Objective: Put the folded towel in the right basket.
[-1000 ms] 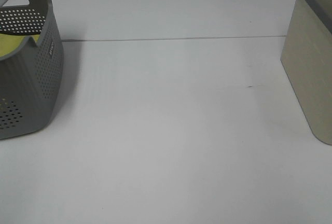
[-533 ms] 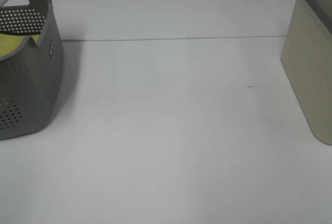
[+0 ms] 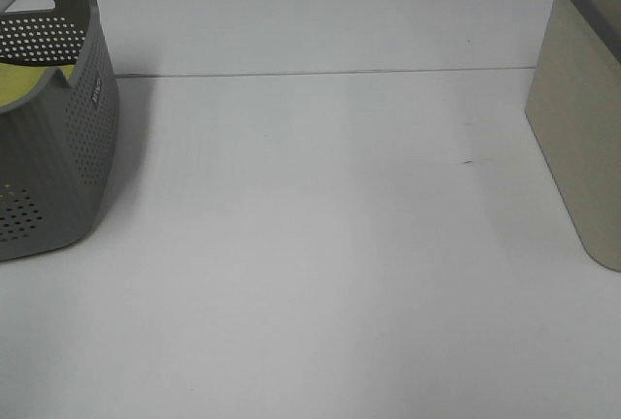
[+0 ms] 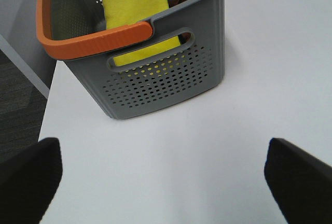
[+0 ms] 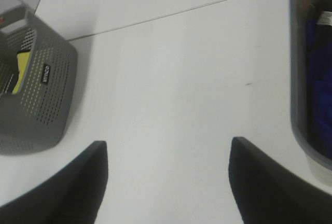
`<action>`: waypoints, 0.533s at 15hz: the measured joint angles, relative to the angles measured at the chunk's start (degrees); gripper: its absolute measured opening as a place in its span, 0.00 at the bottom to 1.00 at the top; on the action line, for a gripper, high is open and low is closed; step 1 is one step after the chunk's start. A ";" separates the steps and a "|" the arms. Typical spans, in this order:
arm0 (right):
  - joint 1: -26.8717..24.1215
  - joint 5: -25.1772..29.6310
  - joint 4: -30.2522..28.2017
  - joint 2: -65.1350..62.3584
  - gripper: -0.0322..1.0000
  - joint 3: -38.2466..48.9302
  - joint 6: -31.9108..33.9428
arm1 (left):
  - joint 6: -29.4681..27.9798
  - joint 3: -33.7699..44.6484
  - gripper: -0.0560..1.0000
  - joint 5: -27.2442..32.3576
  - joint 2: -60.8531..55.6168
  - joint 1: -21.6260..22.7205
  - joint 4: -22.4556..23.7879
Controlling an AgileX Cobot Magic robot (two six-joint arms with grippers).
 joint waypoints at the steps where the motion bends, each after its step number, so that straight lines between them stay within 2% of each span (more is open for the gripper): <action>1: 3.32 0.29 -2.35 -2.75 0.66 0.00 -0.11 | 0.00 0.00 0.99 0.00 0.00 0.00 0.00; 3: 7.51 1.89 -6.76 -9.11 0.66 0.00 0.92 | 0.00 0.00 0.99 0.00 0.00 0.00 0.00; 5: 8.02 3.44 -12.38 -18.28 0.66 0.63 4.30 | 0.00 0.00 0.99 0.00 0.00 0.00 0.00; 8: 8.14 2.58 -13.98 -26.76 0.65 8.37 7.79 | 0.00 0.00 0.99 0.00 0.00 0.00 0.00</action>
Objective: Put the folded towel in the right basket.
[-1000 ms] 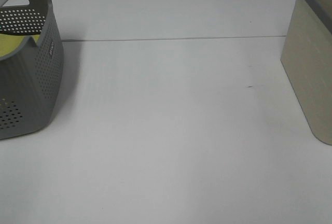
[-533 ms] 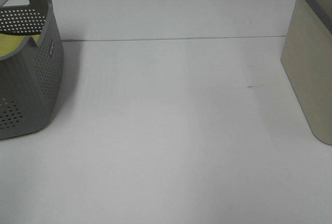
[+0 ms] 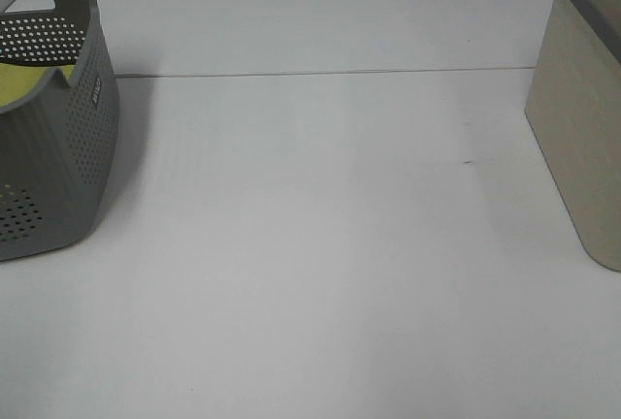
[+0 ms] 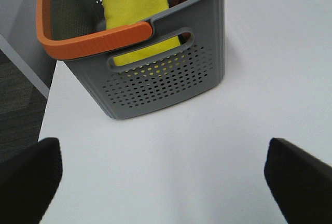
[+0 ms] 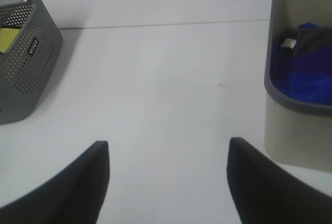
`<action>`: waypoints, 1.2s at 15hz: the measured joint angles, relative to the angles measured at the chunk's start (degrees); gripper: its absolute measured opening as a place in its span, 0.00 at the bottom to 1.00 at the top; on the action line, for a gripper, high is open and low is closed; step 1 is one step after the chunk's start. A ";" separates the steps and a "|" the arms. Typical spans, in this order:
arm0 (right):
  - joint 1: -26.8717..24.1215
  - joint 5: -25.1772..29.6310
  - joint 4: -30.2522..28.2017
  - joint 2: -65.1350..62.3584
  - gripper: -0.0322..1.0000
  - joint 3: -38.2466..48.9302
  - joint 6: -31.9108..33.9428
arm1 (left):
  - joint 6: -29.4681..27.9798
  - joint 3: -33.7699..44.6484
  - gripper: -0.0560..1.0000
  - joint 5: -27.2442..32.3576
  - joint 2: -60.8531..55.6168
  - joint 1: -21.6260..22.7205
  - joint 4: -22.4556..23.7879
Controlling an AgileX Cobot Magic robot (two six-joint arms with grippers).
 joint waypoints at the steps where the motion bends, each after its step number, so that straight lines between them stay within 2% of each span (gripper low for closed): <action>1: 0.00 -0.46 -0.23 -1.78 0.65 3.61 0.40 | 0.00 0.00 0.99 0.00 0.00 0.00 0.00; 3: 0.00 -0.63 -0.57 -4.30 0.60 10.49 0.92 | 0.00 0.00 0.99 0.00 0.00 0.00 0.00; 5: 2.06 -0.29 -0.57 -6.82 0.59 14.32 0.69 | 0.00 0.00 0.99 0.00 0.00 0.00 0.00; 9: 8.65 2.64 -2.35 -13.35 0.58 15.58 0.52 | 0.00 0.00 0.99 0.00 0.00 0.00 0.00; 11: 9.28 2.64 -7.33 -17.93 0.58 15.58 2.64 | 0.00 0.00 0.99 0.00 0.00 0.00 0.00; 12: 9.28 2.69 -14.38 -21.83 0.58 15.58 5.50 | 0.00 0.00 0.99 0.00 0.00 0.00 0.00; 14: 9.28 2.75 -17.99 -23.32 0.58 15.58 7.16 | 0.00 0.00 0.99 0.00 0.00 0.00 0.00; 16: 9.28 3.04 -19.42 -23.38 0.66 15.58 7.45 | 0.00 0.00 0.99 0.00 0.00 0.00 0.00; 18: 9.28 3.04 -19.65 -23.38 0.87 15.58 7.45 | 0.00 0.00 0.99 0.00 0.00 0.00 0.00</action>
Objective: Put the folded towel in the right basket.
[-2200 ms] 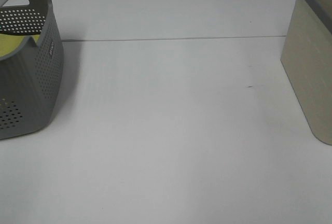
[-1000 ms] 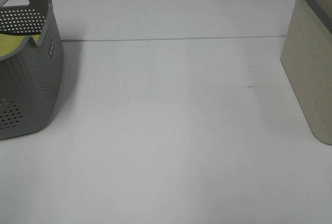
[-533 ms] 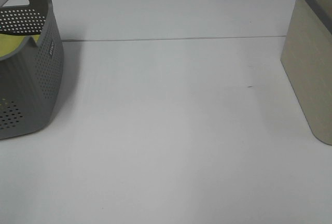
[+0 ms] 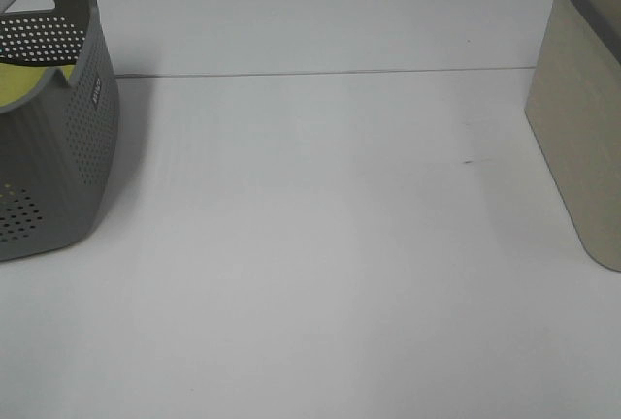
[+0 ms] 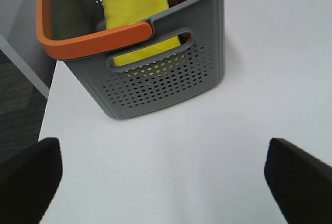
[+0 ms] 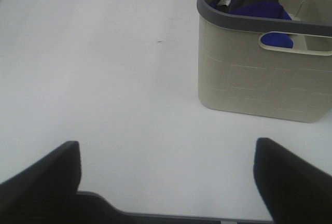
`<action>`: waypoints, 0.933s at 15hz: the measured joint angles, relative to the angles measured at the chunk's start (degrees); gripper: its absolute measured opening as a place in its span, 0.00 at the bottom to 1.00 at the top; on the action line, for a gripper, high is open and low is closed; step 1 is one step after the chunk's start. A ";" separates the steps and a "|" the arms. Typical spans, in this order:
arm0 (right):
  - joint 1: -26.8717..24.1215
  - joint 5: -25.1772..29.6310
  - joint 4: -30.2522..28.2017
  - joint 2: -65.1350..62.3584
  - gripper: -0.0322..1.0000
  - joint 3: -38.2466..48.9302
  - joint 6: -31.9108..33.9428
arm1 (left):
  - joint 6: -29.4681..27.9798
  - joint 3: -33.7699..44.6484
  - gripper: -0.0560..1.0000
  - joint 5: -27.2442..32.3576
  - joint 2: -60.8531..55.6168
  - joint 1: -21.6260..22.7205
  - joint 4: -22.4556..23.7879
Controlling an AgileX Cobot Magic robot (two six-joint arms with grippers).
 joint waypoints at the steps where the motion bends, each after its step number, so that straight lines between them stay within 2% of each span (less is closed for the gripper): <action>1: 0.00 0.00 -0.34 0.00 0.93 0.40 0.00 | 0.00 0.00 0.99 0.00 0.00 0.00 0.00; 6: 0.00 0.40 -2.35 0.00 0.97 10.26 1.66 | 0.00 0.00 0.99 0.00 0.00 0.00 0.00; 8: 0.00 -0.11 -2.98 0.00 0.97 11.00 2.52 | 0.00 0.00 0.99 0.00 0.00 0.00 0.00; 11: 0.00 -5.39 -4.35 0.00 0.97 13.06 2.58 | 0.00 0.00 0.99 0.00 0.00 0.00 0.00; 14: 0.00 -6.07 -4.35 0.00 0.97 13.46 2.58 | 0.00 0.00 0.99 0.00 0.00 0.00 0.00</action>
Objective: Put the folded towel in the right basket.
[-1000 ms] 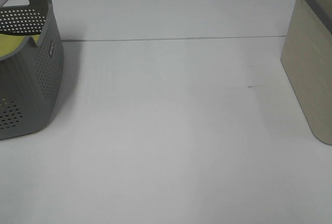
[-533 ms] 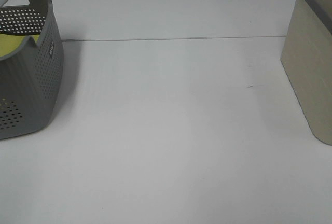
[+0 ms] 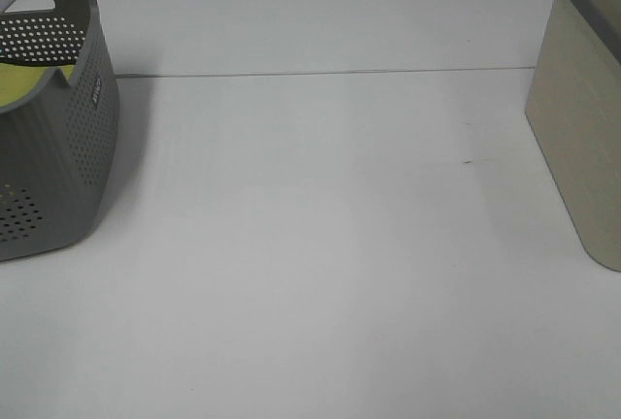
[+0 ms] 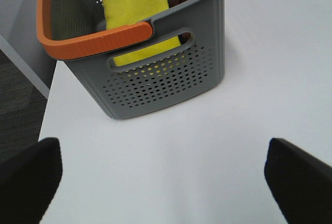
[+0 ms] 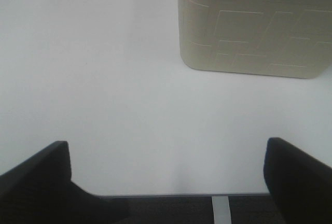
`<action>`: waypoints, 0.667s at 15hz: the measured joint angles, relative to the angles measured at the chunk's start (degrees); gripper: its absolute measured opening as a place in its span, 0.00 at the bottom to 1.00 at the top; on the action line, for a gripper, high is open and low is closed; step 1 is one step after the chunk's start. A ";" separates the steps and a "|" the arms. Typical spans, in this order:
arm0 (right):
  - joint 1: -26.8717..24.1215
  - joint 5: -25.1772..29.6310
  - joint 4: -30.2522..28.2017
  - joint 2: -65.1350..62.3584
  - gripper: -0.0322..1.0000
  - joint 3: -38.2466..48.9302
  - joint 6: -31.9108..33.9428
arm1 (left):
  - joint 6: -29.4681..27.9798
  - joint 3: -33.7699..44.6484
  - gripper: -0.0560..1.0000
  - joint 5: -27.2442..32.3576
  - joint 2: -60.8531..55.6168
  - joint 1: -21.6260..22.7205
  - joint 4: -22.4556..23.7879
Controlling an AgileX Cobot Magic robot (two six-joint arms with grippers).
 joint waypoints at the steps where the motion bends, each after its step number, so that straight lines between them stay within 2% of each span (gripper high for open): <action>1: 0.00 0.00 0.00 0.00 0.97 0.00 0.00 | 0.00 0.00 0.99 0.00 0.00 0.00 0.00; 10: 0.00 -0.52 0.00 0.00 0.97 0.00 0.00 | 0.00 0.00 0.99 0.00 0.00 0.00 0.00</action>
